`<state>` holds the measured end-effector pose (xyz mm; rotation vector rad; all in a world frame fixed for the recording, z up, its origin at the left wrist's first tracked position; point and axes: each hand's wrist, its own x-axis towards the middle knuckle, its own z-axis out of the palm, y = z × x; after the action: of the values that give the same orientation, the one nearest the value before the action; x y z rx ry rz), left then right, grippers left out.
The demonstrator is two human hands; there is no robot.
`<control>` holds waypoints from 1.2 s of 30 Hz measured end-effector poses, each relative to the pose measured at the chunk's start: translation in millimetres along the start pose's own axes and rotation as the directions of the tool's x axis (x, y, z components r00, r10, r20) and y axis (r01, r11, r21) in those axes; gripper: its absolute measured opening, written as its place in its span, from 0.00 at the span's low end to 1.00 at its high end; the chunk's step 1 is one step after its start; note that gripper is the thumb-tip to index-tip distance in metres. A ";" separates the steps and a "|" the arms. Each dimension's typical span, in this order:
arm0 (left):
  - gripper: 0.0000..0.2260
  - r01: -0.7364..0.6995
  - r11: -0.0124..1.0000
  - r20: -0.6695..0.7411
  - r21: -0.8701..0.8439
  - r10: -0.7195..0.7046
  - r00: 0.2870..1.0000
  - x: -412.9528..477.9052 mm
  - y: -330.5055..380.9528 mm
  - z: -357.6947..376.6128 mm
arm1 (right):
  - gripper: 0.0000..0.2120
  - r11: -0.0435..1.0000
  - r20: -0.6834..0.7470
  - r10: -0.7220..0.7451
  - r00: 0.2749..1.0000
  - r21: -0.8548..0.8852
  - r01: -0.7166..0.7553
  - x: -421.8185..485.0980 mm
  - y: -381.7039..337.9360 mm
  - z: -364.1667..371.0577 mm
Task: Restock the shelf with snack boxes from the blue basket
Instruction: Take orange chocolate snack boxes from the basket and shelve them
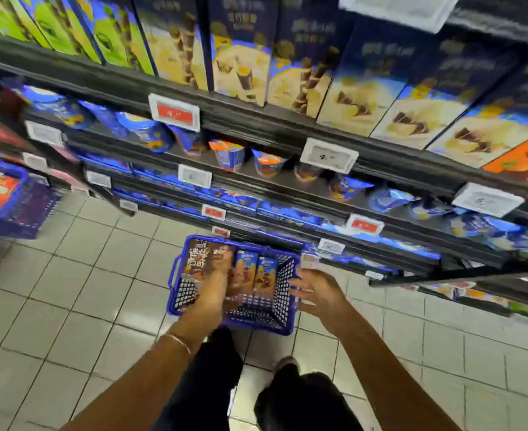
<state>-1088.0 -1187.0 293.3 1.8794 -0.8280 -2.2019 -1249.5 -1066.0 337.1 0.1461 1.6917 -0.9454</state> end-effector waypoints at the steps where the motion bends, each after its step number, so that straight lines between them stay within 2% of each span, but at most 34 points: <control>1: 0.24 0.035 0.999 0.004 0.007 -0.035 0.999 25.3 -19.8 -2.5 | 0.10 0.999 -0.008 0.035 0.999 -0.016 -0.035 26.2 17.6 4.8; 5: 0.31 0.135 0.990 -0.015 -0.029 -0.136 0.991 129.4 -88.6 -10.0 | 0.08 0.994 -0.020 0.104 0.994 -0.039 -0.104 136.6 87.9 23.7; 8: 0.29 0.156 0.987 -0.072 -0.032 -0.157 0.985 216.0 -137.9 -17.4 | 0.11 0.991 -0.028 0.119 0.992 -0.060 -0.121 224.6 138.6 35.9; 11: 0.35 0.140 0.987 -0.023 -0.073 -0.142 0.990 291.2 -189.7 -18.7 | 0.17 0.991 -0.035 0.095 0.995 -0.087 -0.098 312.9 184.8 48.8; 13: 0.36 0.133 0.979 0.031 -0.156 -0.130 0.991 332.8 -214.8 -15.2 | 0.16 0.994 -0.042 0.051 0.998 -0.093 -0.054 368.6 211.0 58.3; 18: 0.38 0.110 0.920 0.150 -0.377 -0.057 0.987 403.8 -250.7 -8.8 | 0.07 0.954 -0.037 -0.210 0.977 -0.227 0.196 470.7 248.2 73.6; 20: 0.39 0.060 0.891 0.179 -0.450 0.024 0.984 415.6 -255.5 -4.6 | 0.09 0.911 -0.080 -0.327 0.942 -0.293 0.291 493.1 256.5 78.5; 22: 0.38 0.006 0.887 0.121 -0.461 0.057 0.991 420.7 -256.7 -2.3 | 0.16 0.882 -0.132 -0.392 0.910 -0.335 0.331 502.9 257.9 84.4; 24: 0.37 -0.018 0.896 0.071 -0.443 0.055 0.996 419.3 -255.7 -4.7 | 0.21 0.888 -0.115 -0.361 0.926 -0.346 0.303 503.2 256.1 90.8; 28: 0.34 -0.019 0.933 -0.067 -0.360 -0.005 0.998 412.0 -255.7 -13.9 | 0.16 0.888 -0.128 -0.340 0.932 -0.369 0.274 496.4 255.3 98.7; 32: 0.36 0.008 0.918 -0.079 -0.397 -0.042 0.996 408.1 -257.2 -13.7 | 0.13 0.910 -0.168 -0.368 0.914 -0.268 0.317 492.8 258.2 105.0; 34: 0.35 0.014 0.917 -0.062 -0.399 -0.042 0.997 399.3 -255.8 -10.7 | 0.17 0.916 -0.163 -0.364 0.917 -0.242 0.320 489.6 258.7 106.8; 36: 0.41 0.044 0.915 -0.047 -0.401 -0.069 0.997 388.5 -252.7 -6.4 | 0.20 0.922 -0.156 -0.360 0.920 -0.210 0.325 487.8 258.7 107.1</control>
<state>-1103.4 -1146.3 -168.1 1.7699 -0.2810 -2.1293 -1201.6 -1139.6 -218.5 -0.1957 2.0161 -1.0541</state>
